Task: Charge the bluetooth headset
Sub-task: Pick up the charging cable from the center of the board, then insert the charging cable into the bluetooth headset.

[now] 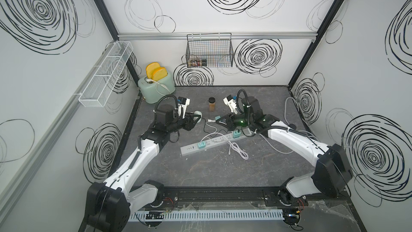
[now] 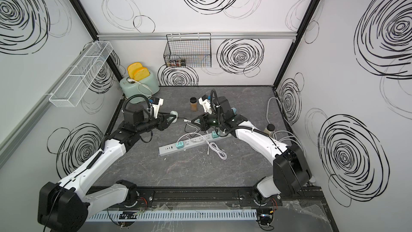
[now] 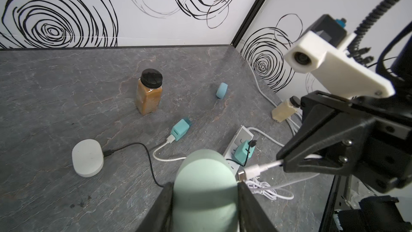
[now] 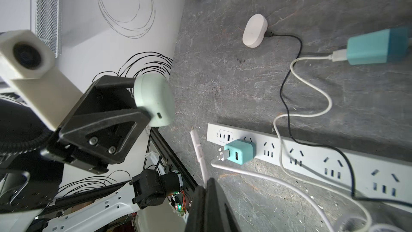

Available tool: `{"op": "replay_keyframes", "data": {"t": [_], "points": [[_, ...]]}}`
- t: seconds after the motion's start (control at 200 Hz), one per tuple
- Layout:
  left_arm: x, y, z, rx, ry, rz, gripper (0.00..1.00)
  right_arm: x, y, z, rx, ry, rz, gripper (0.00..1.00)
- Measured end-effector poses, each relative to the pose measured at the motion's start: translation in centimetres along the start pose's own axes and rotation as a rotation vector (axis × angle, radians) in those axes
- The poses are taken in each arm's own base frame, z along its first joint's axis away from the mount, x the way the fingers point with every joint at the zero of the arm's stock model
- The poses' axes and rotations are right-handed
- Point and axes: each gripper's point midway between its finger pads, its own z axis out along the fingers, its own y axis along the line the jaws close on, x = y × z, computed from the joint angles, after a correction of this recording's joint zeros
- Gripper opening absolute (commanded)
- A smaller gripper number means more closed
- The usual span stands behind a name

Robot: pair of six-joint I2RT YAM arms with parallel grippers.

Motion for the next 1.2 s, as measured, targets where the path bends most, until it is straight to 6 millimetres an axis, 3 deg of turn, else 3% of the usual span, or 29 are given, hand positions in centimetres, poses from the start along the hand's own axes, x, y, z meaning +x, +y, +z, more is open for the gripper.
{"op": "replay_keyframes", "data": {"t": [0.11,0.31,1.201], "points": [[0.2,-1.1,0.6,0.027,-0.017,0.006,0.24,-0.3,0.8,-1.2,-0.003,-0.048,-0.041,0.0],[2.3,-2.8,1.7,0.055,0.001,-0.002,0.23,-0.4,1.4,-2.5,0.002,-0.105,-0.071,0.01],[0.3,-2.9,1.5,0.027,-0.112,-0.011,0.21,-0.3,1.6,-1.4,0.078,-0.124,-0.067,0.01]]}}
